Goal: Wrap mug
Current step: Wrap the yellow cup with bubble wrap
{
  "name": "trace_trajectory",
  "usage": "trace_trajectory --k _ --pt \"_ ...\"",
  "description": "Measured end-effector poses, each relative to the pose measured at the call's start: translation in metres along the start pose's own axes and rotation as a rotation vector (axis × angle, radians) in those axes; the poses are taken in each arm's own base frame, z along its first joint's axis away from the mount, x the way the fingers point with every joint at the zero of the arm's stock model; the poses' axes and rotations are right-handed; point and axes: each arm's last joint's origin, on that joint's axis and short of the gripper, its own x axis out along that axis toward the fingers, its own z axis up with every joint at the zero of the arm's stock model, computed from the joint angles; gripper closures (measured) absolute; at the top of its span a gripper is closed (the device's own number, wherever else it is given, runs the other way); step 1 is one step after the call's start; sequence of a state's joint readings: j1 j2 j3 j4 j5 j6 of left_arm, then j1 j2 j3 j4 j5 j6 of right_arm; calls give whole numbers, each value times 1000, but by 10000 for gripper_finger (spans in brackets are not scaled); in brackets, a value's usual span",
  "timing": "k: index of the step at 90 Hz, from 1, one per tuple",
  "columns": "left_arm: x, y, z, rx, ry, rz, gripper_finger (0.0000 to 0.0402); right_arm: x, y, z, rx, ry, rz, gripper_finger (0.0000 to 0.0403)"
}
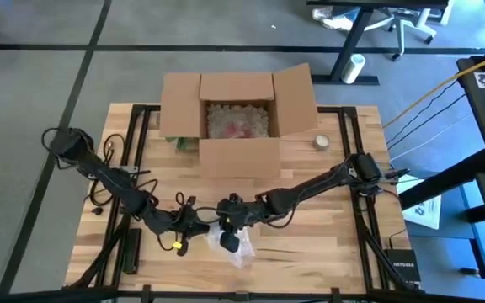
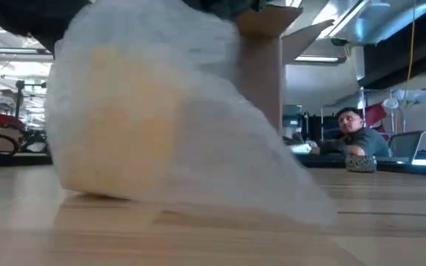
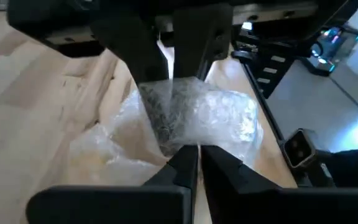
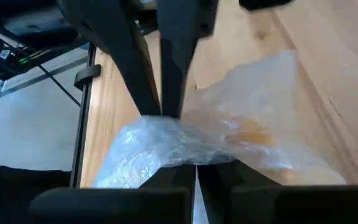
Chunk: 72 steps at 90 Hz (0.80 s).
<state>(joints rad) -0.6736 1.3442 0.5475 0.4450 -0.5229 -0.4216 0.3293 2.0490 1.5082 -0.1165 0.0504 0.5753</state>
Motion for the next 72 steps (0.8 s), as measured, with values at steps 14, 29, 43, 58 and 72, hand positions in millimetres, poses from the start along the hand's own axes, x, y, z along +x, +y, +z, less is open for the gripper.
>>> trace_trajectory --k 14,29,43,58,72 --pt "-11 -7 2 -38 21 8 401 1 -2 3 -27 60 -32 403" --pt "-18 -12 -6 -71 80 8 401 7 -6 -2 -26 97 -53 403" --pt "-21 -17 -7 -82 63 -2 401 17 -7 -6 -1 114 -36 403" --pt "-20 -21 0 -57 -2 -39 401 28 1 5 -37 110 1 403" --pt "-13 -17 -1 -56 9 -48 401 31 8 15 -84 152 -19 403"
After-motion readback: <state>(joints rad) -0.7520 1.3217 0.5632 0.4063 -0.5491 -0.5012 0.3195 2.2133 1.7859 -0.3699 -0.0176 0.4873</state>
